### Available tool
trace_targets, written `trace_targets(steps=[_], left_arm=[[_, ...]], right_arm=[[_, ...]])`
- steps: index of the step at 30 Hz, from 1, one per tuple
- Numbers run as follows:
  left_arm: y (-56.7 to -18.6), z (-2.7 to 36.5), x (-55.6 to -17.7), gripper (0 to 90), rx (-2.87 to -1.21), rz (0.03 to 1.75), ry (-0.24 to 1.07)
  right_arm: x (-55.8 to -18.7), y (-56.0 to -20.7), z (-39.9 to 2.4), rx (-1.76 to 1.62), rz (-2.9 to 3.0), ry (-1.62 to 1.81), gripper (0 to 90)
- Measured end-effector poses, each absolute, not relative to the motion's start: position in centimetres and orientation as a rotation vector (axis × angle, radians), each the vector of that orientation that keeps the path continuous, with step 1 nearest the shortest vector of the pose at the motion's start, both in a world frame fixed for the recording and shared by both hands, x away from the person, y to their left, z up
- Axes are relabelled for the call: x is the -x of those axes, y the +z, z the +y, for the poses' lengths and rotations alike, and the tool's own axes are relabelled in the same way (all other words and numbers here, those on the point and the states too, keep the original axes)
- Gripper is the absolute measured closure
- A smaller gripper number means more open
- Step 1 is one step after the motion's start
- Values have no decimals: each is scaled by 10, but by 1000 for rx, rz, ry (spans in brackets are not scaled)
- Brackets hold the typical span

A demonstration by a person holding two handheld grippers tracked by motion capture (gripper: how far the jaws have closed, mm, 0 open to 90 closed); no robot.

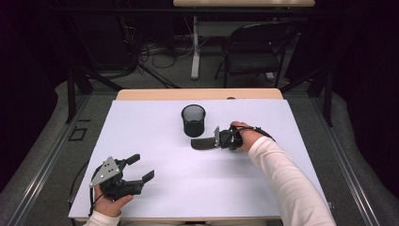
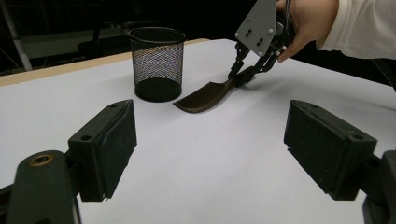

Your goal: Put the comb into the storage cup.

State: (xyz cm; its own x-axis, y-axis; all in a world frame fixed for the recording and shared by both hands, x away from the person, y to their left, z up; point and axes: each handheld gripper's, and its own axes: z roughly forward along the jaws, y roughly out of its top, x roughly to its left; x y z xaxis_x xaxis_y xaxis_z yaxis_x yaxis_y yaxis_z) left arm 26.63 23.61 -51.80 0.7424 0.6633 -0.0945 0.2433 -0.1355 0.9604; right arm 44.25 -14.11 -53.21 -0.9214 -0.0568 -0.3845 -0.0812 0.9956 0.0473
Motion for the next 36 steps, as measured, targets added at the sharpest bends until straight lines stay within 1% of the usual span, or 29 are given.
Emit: trace_targets(steps=[25, 36], left_arm=[[-518, 236, -266, 173, -1709, 732, 427], [-518, 236, -267, 173, -1708, 728, 424]], right_arm=[[-429, -515, -143, 108, 2730, 176, 729], [-423, -510, -145, 85, 2710, 278, 729]])
